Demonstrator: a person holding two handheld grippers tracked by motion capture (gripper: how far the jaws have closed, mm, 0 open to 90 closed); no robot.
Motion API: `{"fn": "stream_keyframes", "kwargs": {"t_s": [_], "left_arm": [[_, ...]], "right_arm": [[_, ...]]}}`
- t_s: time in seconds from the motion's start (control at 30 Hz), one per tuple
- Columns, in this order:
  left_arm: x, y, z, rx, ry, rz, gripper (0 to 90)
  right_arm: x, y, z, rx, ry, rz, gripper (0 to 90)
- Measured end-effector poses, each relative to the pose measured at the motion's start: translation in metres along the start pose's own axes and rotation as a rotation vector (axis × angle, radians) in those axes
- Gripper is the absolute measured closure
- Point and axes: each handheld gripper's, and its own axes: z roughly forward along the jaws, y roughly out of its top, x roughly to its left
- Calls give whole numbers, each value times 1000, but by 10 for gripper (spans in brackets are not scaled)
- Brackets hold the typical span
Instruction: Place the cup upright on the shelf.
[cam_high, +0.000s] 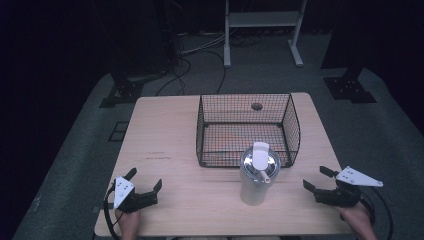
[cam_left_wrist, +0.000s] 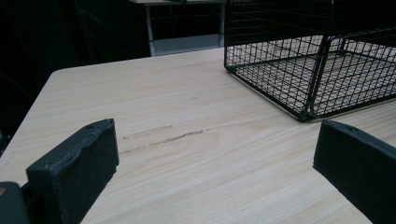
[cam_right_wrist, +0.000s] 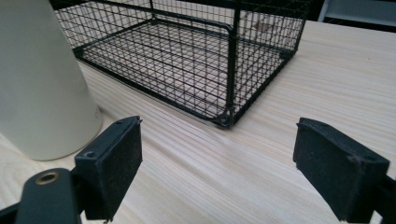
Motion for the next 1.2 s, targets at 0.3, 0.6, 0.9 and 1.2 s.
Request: {"fn": "stream_keyframes", "kwargs": {"t_s": [0.3, 0.6, 0.9, 1.2], "left_arm": [[0, 0, 0, 0, 3, 2, 0], [0, 0, -1, -6, -2, -1, 0], [0, 0, -1, -5, -2, -3, 0], [0, 0, -1, -5, -2, -2, 0]], "right_arm": [[9, 7, -1, 9, 29, -37, 145], [28, 20, 0, 14, 83, -108, 138], [44, 31, 0, 13, 146, -173, 135], [60, 35, 3, 23, 222, -219, 130]]}}
